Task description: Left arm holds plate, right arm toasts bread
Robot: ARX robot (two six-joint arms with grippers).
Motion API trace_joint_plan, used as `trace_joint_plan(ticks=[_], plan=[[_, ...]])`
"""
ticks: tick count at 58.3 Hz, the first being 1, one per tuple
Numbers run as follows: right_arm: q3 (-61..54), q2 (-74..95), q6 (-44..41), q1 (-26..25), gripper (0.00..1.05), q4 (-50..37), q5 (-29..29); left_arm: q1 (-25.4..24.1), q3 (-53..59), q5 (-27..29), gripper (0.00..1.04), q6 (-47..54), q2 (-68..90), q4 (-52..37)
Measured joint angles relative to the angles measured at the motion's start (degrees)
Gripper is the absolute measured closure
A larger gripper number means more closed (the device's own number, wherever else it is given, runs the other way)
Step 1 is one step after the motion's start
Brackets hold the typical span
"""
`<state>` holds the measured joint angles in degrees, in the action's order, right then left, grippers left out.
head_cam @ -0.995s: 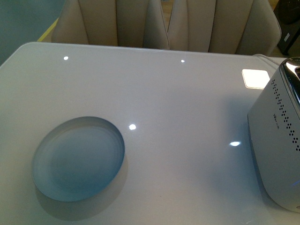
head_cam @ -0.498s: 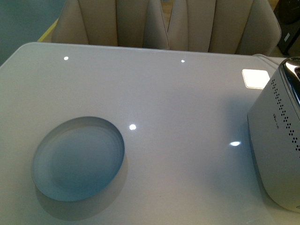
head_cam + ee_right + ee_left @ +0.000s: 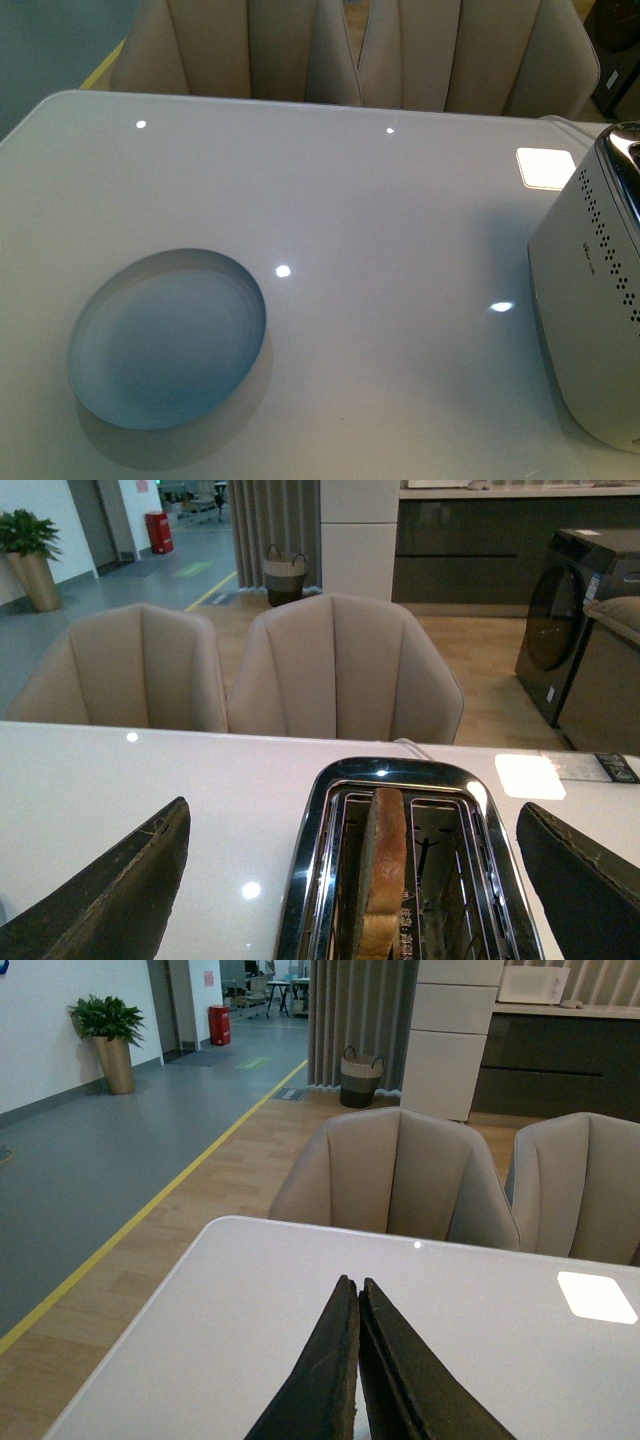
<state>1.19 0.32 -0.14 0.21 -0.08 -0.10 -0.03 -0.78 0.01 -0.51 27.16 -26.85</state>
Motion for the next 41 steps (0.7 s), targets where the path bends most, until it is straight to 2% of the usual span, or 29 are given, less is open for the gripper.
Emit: trace_joint_plan(ticks=[41], plan=[[0.0, 0.0, 0.0, 0.0, 0.09, 0.0, 0.0, 0.0, 0.0, 0.0, 1.01, 0.0, -16.4, 16.0]])
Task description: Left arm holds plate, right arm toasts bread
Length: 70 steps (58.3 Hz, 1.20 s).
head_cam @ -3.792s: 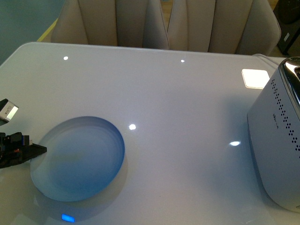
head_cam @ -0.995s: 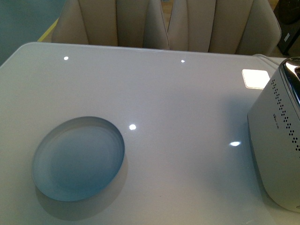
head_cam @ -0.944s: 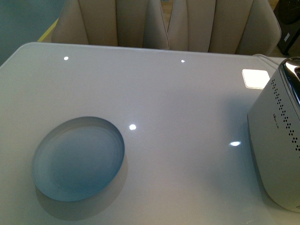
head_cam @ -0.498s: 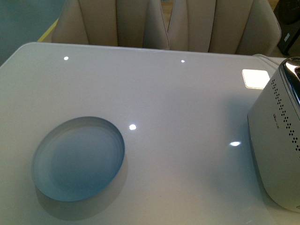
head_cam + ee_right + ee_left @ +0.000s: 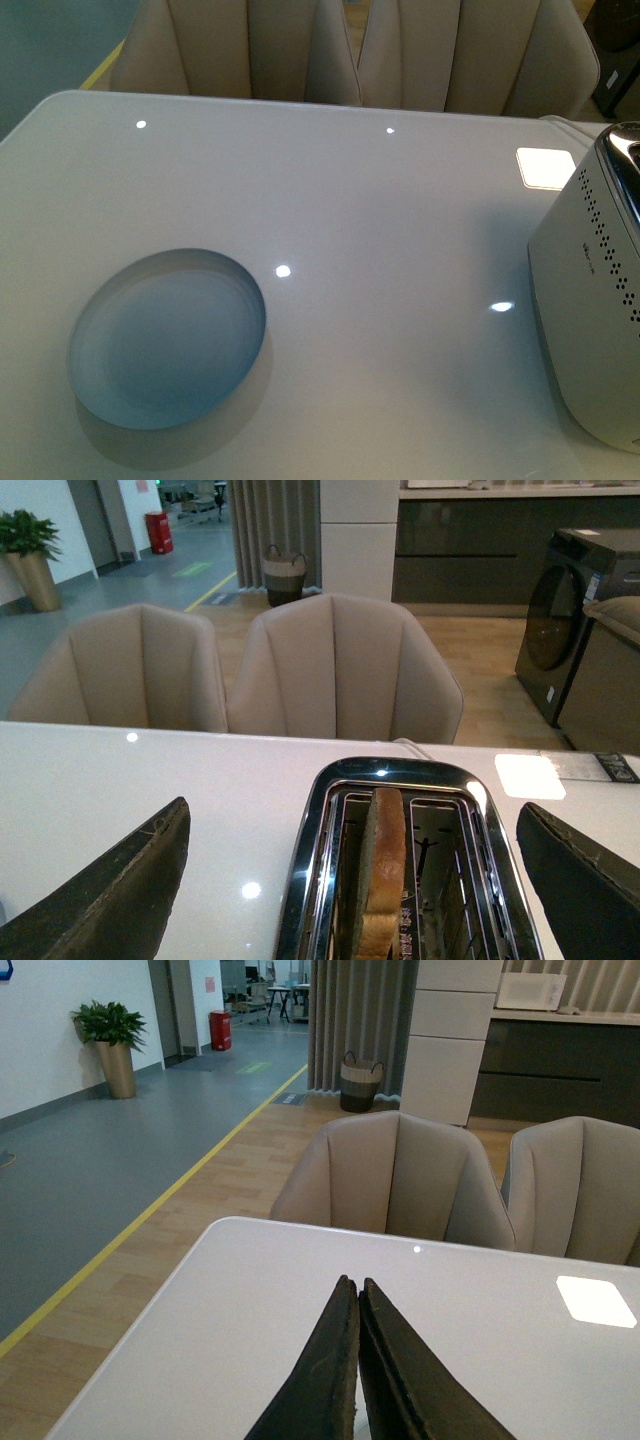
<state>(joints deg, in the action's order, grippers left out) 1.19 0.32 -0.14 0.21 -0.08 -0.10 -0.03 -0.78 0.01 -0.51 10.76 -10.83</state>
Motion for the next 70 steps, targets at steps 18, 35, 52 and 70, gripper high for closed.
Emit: trace_joint_plan(ticks=[18, 35, 52, 70], plan=[[0.0, 0.0, 0.0, 0.0, 0.09, 0.0, 0.0, 0.0, 0.0, 0.0, 1.01, 0.0, -10.4, 10.8], [0.0, 0.0, 0.0, 0.0, 0.09, 0.0, 0.0, 0.0, 0.0, 0.0, 1.01, 0.0, -10.4, 10.8], [0.0, 0.0, 0.0, 0.0, 0.09, 0.0, 0.0, 0.0, 0.0, 0.0, 0.50, 0.0, -10.4, 10.8], [0.0, 0.0, 0.0, 0.0, 0.09, 0.0, 0.0, 0.0, 0.0, 0.0, 0.07, 0.2, -10.4, 10.8]])
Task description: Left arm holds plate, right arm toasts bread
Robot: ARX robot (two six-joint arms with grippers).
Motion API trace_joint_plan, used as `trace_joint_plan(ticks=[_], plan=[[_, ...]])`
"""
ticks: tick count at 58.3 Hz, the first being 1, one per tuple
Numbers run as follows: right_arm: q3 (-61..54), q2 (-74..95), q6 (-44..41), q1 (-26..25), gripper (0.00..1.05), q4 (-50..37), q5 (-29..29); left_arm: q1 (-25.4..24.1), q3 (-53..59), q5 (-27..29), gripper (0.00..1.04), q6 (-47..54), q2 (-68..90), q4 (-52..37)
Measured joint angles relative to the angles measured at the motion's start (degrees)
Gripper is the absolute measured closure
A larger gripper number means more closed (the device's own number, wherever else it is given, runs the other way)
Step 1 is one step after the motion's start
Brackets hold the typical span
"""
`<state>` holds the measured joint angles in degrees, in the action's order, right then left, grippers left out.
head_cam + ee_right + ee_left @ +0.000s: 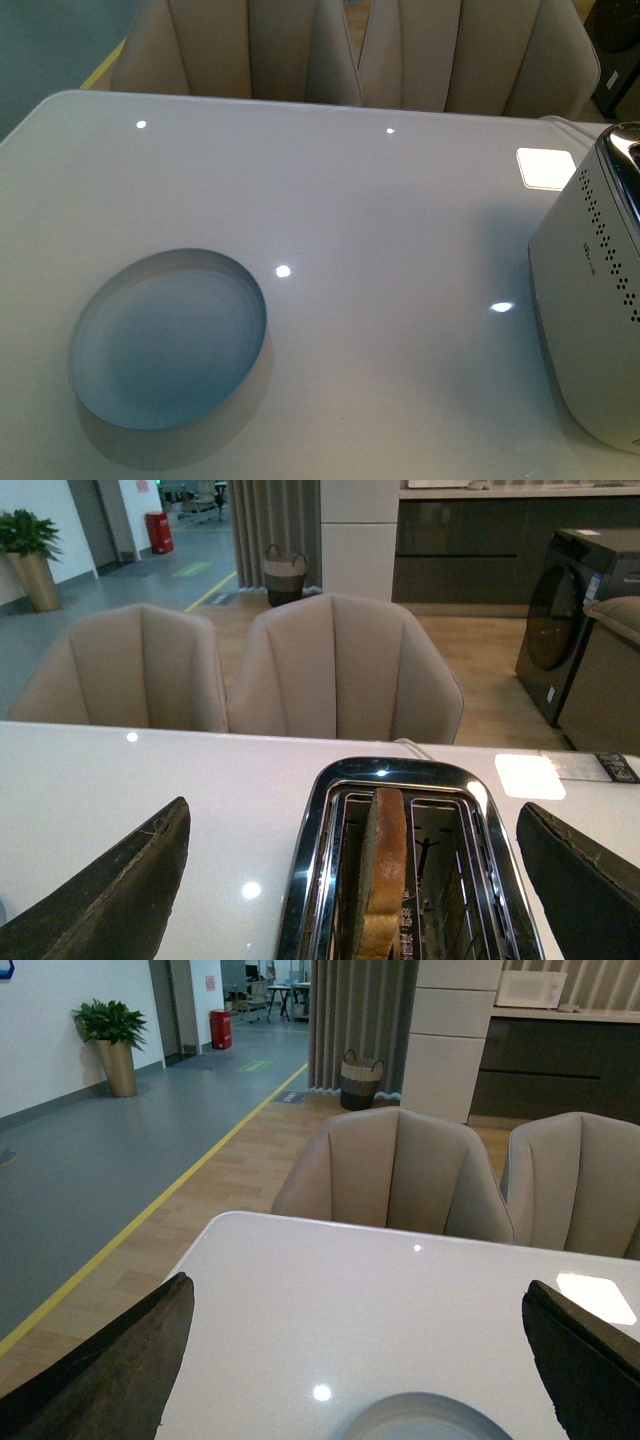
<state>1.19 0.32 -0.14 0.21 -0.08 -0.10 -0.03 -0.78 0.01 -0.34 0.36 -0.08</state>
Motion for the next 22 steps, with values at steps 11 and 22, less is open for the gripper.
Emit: trace_joint_plan(ticks=[11, 22], plan=[[0.0, 0.0, 0.0, 0.0, 0.09, 0.0, 0.0, 0.0, 0.0, 0.0, 0.07, 0.0, 0.0, 0.0], [0.0, 0.0, 0.0, 0.0, 0.09, 0.0, 0.0, 0.0, 0.0, 0.0, 0.07, 0.0, 0.0, 0.0]])
